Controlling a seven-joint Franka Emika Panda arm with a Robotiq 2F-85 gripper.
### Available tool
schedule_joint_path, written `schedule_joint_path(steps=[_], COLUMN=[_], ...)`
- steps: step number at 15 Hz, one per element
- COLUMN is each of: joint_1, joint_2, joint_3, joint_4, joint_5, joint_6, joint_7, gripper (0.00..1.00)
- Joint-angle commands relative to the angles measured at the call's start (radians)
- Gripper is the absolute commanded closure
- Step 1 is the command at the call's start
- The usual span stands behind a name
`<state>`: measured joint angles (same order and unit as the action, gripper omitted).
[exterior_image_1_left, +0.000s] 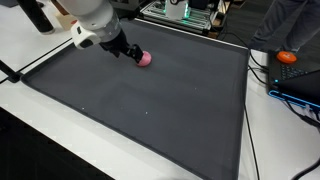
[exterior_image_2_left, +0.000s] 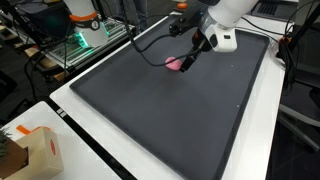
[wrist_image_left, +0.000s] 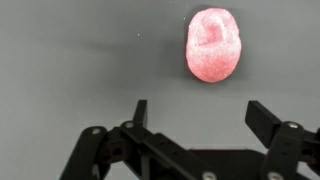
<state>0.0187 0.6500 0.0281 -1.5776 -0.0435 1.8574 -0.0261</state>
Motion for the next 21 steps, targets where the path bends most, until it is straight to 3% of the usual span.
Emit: schedule_joint_path(steps=[1,7,16,21], joint_1=[-0.031,-0.074,-0.111,-0.127], joint_2=[-0.039,-0.112,-0.230,-0.270], joint_3=[-0.022,-0.060,-0.107,-0.115], joint_4=[-0.063,-0.193,-0.435,-0.521], joint_5=[0.088,0.231,0.455,0.550], joint_6=[0.031,0.094,0.318,0.322], joint_7=[0.103,0.245,0.404,0.461], gripper=[0.00,0.00,0.00,0.00])
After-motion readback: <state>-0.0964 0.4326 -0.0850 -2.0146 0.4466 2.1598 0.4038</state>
